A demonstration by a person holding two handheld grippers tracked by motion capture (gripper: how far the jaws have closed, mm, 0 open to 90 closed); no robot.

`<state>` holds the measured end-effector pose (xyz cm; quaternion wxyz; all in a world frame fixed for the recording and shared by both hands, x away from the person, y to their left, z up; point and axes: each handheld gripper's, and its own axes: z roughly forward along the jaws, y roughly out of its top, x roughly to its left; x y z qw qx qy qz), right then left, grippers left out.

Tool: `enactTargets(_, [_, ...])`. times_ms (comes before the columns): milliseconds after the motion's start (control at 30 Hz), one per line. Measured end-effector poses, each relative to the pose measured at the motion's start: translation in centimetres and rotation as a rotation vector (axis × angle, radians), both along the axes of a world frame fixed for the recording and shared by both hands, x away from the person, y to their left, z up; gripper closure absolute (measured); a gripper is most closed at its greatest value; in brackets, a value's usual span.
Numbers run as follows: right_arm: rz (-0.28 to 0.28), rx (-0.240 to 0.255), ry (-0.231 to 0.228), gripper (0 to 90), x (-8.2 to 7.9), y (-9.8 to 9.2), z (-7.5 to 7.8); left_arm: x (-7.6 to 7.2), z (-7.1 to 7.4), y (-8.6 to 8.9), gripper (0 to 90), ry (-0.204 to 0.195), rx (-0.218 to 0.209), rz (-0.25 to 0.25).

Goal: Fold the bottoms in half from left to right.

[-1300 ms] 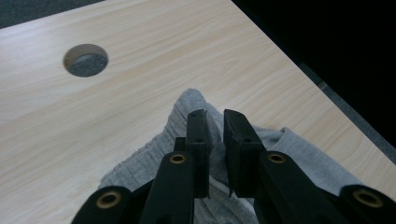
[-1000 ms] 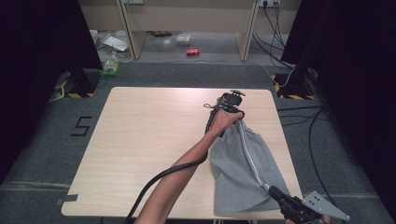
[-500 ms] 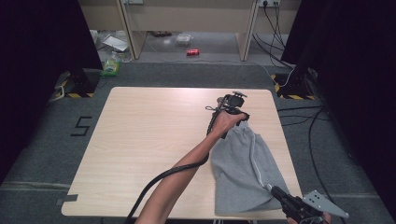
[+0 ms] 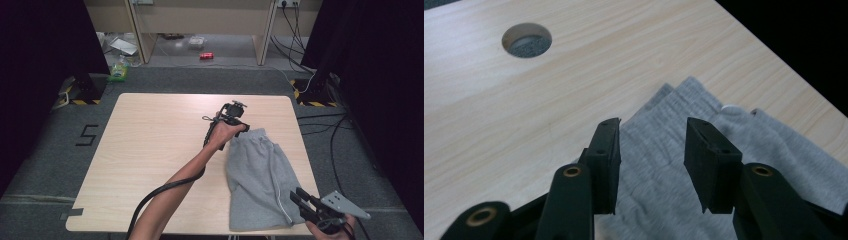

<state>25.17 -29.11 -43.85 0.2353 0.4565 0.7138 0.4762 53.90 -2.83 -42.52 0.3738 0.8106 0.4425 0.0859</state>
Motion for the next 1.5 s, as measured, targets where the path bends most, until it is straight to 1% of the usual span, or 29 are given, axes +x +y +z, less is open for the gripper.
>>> enactTargets(133, [0.013, -0.064, 0.042, 64.2, 3.0, 1.1, -0.4, -0.2, -0.4, 1.3, 56.6, -0.003, 0.008, 0.010])
enactTargets(200, [0.014, -0.084, 0.069, 63.1, 4.5, 1.7, -0.8, -0.2, -0.7, 1.9, 55.8, -0.001, 0.016, 0.015])
enactTargets(267, [0.015, -0.115, 0.096, 61.1, 6.1, 2.1, -1.3, -0.3, -1.1, 2.3, 55.1, 0.002, 0.016, 0.020])
enactTargets(333, [0.010, -0.134, 0.122, 57.1, 7.5, 2.6, -1.8, -0.4, -1.5, 2.7, 54.7, 0.007, 0.011, 0.020])
enactTargets(367, [0.014, -0.144, 0.144, 55.4, 8.2, 2.8, -2.1, -0.4, -1.7, 2.8, 54.7, 0.009, 0.017, 0.017])
enactTargets(400, [0.011, -0.146, 0.155, 54.5, 8.8, 3.1, -2.4, -0.5, -1.9, 2.9, 54.6, 0.009, 0.017, 0.017])
enactTargets(467, [0.012, -0.168, 0.182, 52.9, 10.0, 3.6, -3.0, -0.5, -2.3, 3.2, 53.6, 0.012, 0.013, 0.020])
enactTargets(500, [0.009, -0.165, 0.198, 52.4, 10.5, 3.8, -3.3, -0.6, -2.4, 3.3, 52.7, 0.015, 0.014, 0.020])
enactTargets(533, [0.008, -0.168, 0.213, 52.6, 11.0, 4.0, -3.6, -0.6, -2.6, 3.3, 51.5, 0.018, 0.013, 0.019])
enactTargets(600, [0.003, -0.199, 0.232, 56.2, 11.9, 4.3, -4.1, -0.7, -2.9, 3.4, 49.3, 0.020, 0.019, 0.014])
enactTargets(633, [0.003, -0.217, 0.243, 61.9, 12.3, 4.4, -4.3, -0.8, -3.0, 3.4, 48.4, 0.021, 0.018, 0.015])
enactTargets(667, [0.008, -0.221, 0.256, 69.9, 12.6, 4.4, -4.5, -0.8, -3.2, 3.4, 47.6, 0.022, 0.018, 0.015])
enactTargets(733, [0.015, -0.245, 0.260, 82.8, 13.0, 4.2, -4.5, -0.8, -3.5, 3.5, 46.7, 0.024, 0.017, 0.015])
enactTargets(767, [0.016, -0.259, 0.255, 85.9, 13.1, 3.9, -4.5, -0.9, -3.6, 3.5, 46.1, 0.024, 0.018, 0.014])
enactTargets(800, [0.004, -0.264, 0.255, 86.8, 13.0, 3.6, -4.2, -0.9, -3.7, 3.4, 45.8, 0.024, 0.017, 0.012])
enactTargets(867, [-0.015, -0.272, 0.241, 87.3, 12.8, 2.6, -3.5, -1.0, -3.9, 3.4, 45.5, 0.025, 0.020, 0.004])
enactTargets(967, [-0.051, -0.237, 0.222, 87.5, 12.5, 0.8, -2.5, -1.1, -4.1, 3.2, 45.3, 0.021, 0.020, 0.000])
enactTargets(1000, [-0.061, -0.235, 0.214, 87.5, 12.5, 0.3, -2.3, -1.1, -4.1, 3.0, 45.2, 0.020, 0.027, -0.004])
enactTargets(1067, [-0.077, -0.230, 0.213, 87.5, 12.7, -0.5, -2.1, -1.2, -4.2, 2.7, 45.1, 0.018, 0.033, -0.007])
enactTargets(1133, [-0.086, -0.250, 0.238, 87.5, 13.0, -0.9, -2.6, -1.2, -4.3, 2.4, 45.1, 0.020, 0.037, -0.011])
enactTargets(1233, [-0.093, -0.262, 0.290, 87.4, 13.7, -1.3, -4.3, -1.2, -4.6, 2.0, 45.1, 0.014, 0.055, -0.014])
enactTargets(1267, [-0.092, -0.267, 0.297, 87.4, 13.8, -1.3, -4.8, -1.2, -4.6, 1.9, 45.0, 0.012, 0.056, -0.014])
enactTargets(1333, [-0.089, -0.265, 0.308, 85.9, 13.9, -1.3, -5.3, -1.2, -4.7, 1.8, 44.8, 0.010, 0.052, -0.010])
enactTargets(1367, [-0.090, -0.254, 0.308, 82.3, 13.9, -1.3, -5.2, -1.2, -4.7, 1.8, 44.8, 0.009, 0.051, -0.010])
enactTargets(1400, [-0.105, -0.244, 0.298, 78.3, 13.8, -1.4, -4.9, -1.2, -4.8, 1.8, 44.6, 0.009, 0.051, -0.011])
enactTargets(1467, [-0.124, -0.242, 0.271, 69.1, 13.2, -1.4, -4.0, -1.3, -4.8, 1.8, 44.2, 0.007, 0.053, -0.014])
enactTargets(1500, [-0.126, -0.232, 0.262, 67.2, 12.7, -1.4, -3.5, -1.4, -4.7, 1.8, 43.9, 0.003, 0.049, -0.014])
